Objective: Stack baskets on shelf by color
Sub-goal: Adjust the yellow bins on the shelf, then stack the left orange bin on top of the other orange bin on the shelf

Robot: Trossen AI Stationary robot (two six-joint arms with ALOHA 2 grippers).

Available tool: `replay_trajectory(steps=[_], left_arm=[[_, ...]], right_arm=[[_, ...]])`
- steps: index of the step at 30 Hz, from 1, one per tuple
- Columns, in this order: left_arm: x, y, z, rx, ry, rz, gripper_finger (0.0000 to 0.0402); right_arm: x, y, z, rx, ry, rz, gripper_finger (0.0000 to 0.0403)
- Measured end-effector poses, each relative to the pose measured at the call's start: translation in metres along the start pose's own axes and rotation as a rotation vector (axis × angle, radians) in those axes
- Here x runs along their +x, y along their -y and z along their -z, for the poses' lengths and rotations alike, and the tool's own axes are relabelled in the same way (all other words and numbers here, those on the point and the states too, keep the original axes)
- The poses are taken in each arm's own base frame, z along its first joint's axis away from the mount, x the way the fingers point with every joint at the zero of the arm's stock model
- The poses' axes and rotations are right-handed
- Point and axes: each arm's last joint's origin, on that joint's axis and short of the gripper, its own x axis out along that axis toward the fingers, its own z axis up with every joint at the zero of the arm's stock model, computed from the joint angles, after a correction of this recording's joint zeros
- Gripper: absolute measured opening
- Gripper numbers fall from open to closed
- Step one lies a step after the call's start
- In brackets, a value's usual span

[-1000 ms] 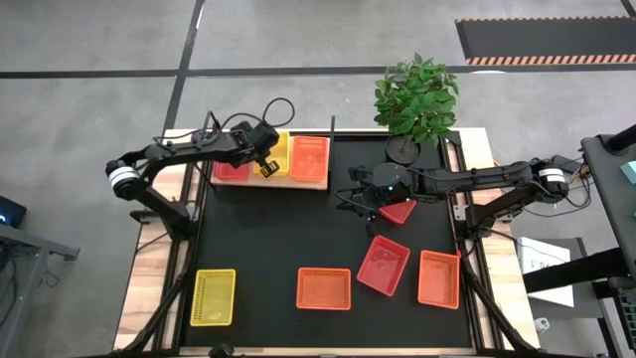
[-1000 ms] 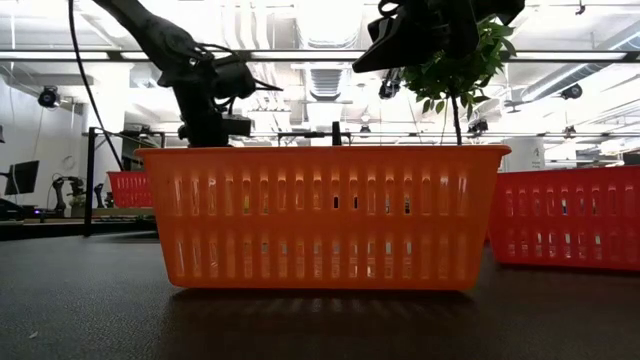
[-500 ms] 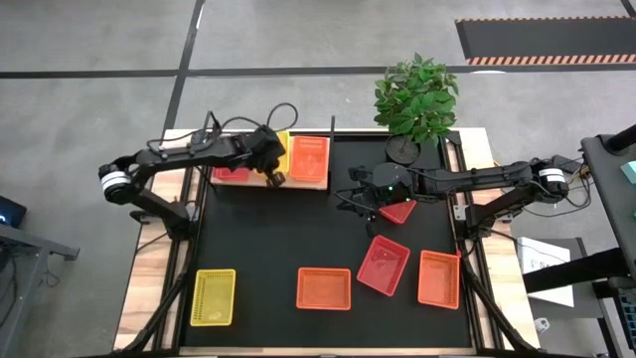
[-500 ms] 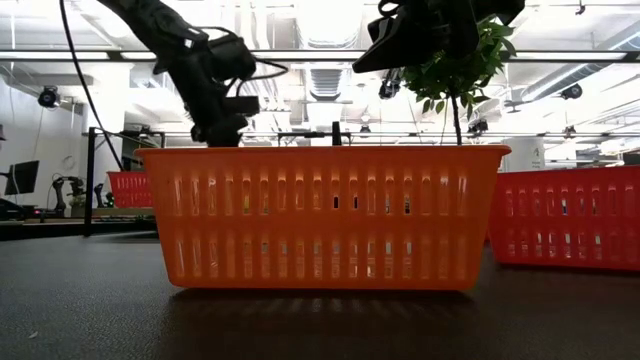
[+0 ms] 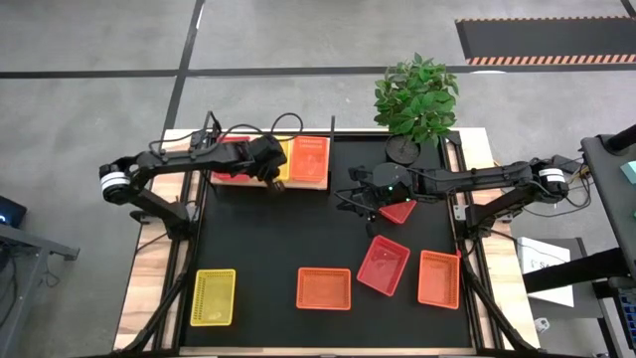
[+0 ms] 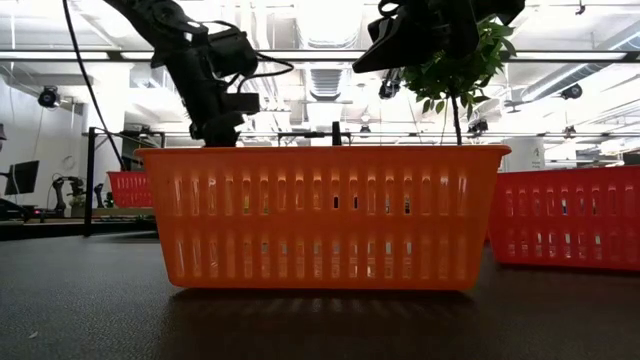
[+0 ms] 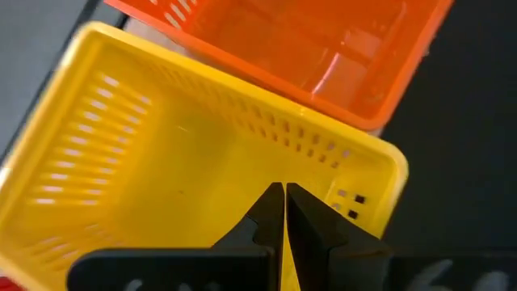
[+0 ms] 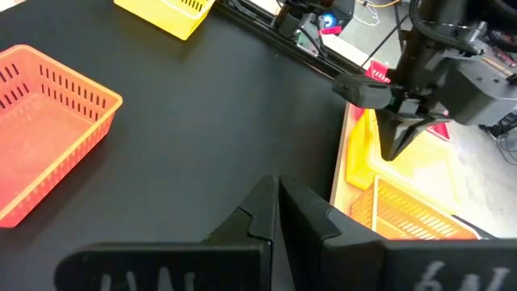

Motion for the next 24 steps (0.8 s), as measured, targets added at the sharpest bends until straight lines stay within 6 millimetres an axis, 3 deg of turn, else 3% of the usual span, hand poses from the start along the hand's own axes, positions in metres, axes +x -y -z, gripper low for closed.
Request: replay_trajectory(steps=[6,12,17,24], left_arm=[[-0.008,-0.002,-0.005,-0.005,0.031,-0.034,0.0000],[-0.035,0.008,-0.004,-0.060,0.120,-0.001,0.0000],[-0.061,0.040,0.002,-0.052,0.235,0.102,0.0000],[-0.082,0.102,0.010,0.032,0.497,0.328,0.0000]], right_arm=[[0.000,0.000,0.000,-0.001,-0.001,-0.001,0.0009],[0.000,0.000,0.000,-0.002,-0.001,-0.001,0.0009],[0.000,0.000,0.000,-0.002,0.000,0.000,0.0009],[0.000,0.000,0.000,0.013,0.008,0.001,0.0009]])
